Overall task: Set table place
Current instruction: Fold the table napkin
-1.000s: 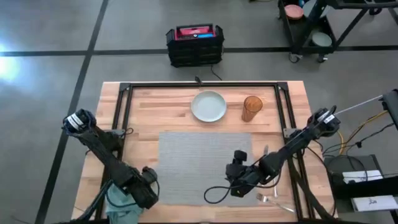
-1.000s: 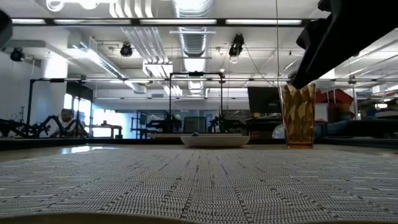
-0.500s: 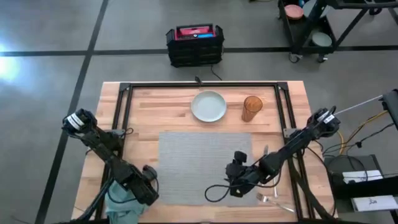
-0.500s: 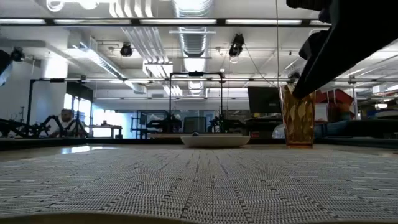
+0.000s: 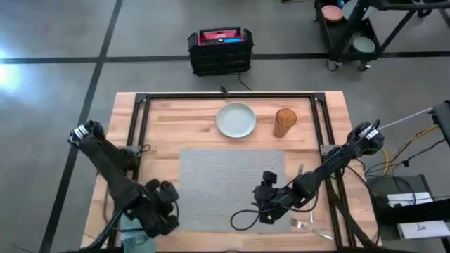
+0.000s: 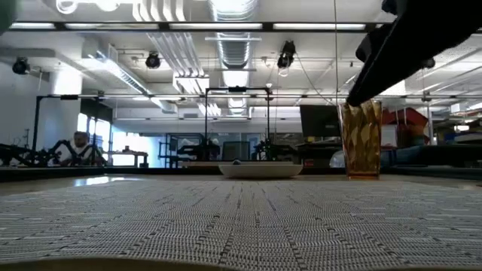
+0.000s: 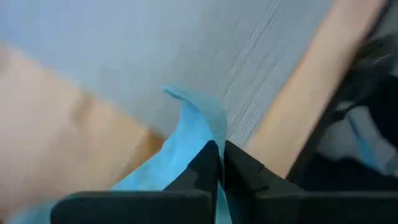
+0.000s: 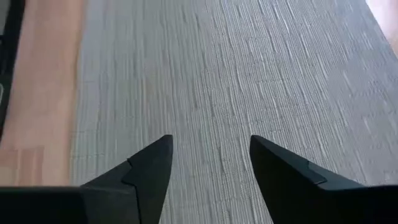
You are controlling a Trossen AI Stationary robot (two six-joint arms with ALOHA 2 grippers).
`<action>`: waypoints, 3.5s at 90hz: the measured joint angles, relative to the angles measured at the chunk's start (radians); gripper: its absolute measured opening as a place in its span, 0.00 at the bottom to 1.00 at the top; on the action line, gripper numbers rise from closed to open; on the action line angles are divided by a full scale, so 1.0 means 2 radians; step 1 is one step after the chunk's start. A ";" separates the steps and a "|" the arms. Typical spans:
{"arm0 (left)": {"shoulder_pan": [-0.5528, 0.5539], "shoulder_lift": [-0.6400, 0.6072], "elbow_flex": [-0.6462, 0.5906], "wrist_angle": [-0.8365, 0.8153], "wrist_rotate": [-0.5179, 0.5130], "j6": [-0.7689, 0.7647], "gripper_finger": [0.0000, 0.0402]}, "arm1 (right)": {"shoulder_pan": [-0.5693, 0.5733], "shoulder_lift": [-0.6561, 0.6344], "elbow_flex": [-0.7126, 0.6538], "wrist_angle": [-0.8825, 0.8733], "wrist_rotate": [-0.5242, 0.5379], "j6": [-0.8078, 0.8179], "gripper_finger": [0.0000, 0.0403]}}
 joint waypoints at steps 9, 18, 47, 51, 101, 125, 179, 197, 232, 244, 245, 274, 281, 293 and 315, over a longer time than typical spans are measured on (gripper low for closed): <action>0.007 0.000 0.078 -0.026 -0.076 0.071 0.00 | -0.008 0.000 0.014 0.007 0.001 -0.020 0.53; 0.019 0.000 0.138 -0.030 -0.122 0.153 0.00 | -0.017 0.000 0.026 0.020 0.000 -0.038 0.57; 0.067 0.000 0.238 -0.030 -0.162 0.316 0.00 | -0.050 0.001 0.030 0.137 -0.004 -0.100 0.70; 0.070 0.000 0.242 -0.030 -0.162 0.324 0.00 | -0.054 0.005 0.028 0.157 -0.012 -0.111 0.71; 0.071 0.002 0.232 -0.028 -0.154 0.331 0.00 | -0.120 0.107 0.017 0.199 -0.043 -0.163 0.66; 0.071 0.002 0.231 -0.028 -0.154 0.336 0.00 | -0.143 0.133 0.017 0.260 -0.112 -0.181 0.62; 0.071 0.004 0.231 -0.029 -0.154 0.352 0.00 | -0.156 0.188 0.024 0.326 -0.206 -0.197 0.37; 0.071 0.004 0.231 -0.030 -0.155 0.354 0.00 | -0.156 0.161 0.043 0.264 -0.216 -0.204 0.03; 0.072 -0.008 0.241 -0.034 -0.183 0.352 0.00 | -0.119 0.045 0.172 -0.120 -0.134 -0.211 0.00; 0.073 -0.017 0.249 -0.034 -0.227 0.352 0.00 | -0.104 -0.002 0.207 -0.215 -0.099 -0.199 0.00; 0.073 -0.018 0.250 -0.034 -0.230 0.352 0.00 | -0.103 -0.006 0.210 -0.221 -0.097 -0.197 0.00; 0.080 -0.042 0.265 -0.032 -0.304 0.380 0.00 | -0.092 -0.136 0.228 -0.300 -0.073 -0.150 0.00; 0.083 -0.046 0.271 -0.031 -0.316 0.391 0.00 | -0.092 -0.162 0.228 -0.306 -0.073 -0.150 0.00; 0.089 -0.051 0.278 -0.031 -0.348 0.415 0.00 | -0.092 -0.204 0.228 -0.306 -0.072 -0.154 0.00; 0.116 -0.057 0.278 -0.032 -0.403 0.460 0.00 | -0.092 -0.269 0.233 -0.309 -0.026 -0.171 0.00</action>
